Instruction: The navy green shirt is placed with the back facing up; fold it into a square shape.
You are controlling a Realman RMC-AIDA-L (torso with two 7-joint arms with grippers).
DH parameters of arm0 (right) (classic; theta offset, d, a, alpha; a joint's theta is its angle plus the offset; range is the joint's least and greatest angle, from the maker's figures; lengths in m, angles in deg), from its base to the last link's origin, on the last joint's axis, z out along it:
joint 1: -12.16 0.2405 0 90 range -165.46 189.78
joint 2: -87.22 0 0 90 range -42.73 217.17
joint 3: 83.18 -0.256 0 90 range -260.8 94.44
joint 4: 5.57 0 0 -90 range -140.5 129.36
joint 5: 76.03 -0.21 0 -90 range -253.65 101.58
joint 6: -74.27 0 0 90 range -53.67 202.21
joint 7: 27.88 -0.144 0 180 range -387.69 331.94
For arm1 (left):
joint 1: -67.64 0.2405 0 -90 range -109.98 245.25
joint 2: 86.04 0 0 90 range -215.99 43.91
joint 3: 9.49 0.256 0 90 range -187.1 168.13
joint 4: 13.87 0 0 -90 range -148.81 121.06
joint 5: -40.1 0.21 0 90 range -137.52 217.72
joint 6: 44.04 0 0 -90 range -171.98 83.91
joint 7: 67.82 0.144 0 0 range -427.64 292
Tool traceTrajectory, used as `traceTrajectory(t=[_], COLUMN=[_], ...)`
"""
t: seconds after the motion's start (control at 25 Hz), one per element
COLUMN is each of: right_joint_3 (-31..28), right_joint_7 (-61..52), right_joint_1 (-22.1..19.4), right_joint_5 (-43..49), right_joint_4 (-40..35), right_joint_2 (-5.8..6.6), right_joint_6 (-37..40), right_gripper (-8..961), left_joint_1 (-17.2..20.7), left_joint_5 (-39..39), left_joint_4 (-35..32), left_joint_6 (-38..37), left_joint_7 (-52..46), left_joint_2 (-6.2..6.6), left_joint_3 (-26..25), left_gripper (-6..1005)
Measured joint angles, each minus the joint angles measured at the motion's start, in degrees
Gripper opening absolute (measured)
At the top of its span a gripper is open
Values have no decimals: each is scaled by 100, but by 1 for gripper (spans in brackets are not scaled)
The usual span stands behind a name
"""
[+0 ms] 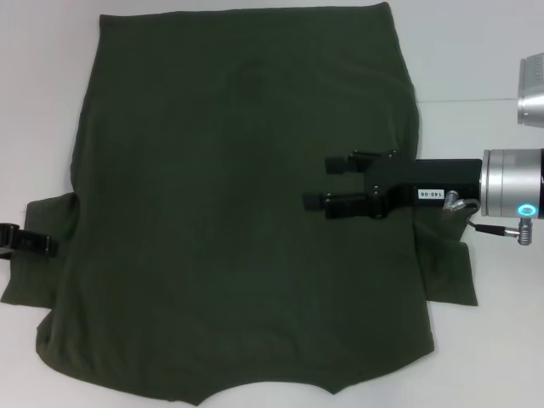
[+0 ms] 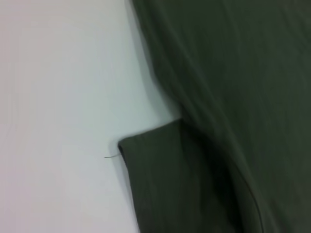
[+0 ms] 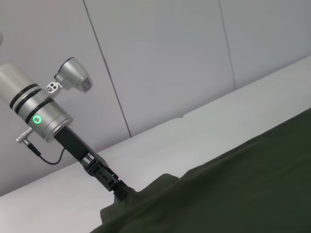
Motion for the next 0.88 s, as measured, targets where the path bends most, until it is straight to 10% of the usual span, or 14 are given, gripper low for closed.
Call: traceTrajectory(t=[0.88], right_joint_3=[9], right_joint_7=[21], right_joint_1=[17], right_joint_5=[0], right_joint_4=[-58], right_joint_2=[14], right_joint_6=[-78], right_gripper=[941], left_joint_1=[-84], left_joint_5=[59], left_joint_4=[99], left_joint_6=[-97], left_joint_7=[-151], left_joint_2=[-14], left_joint_3=[91], left_gripper=[774])
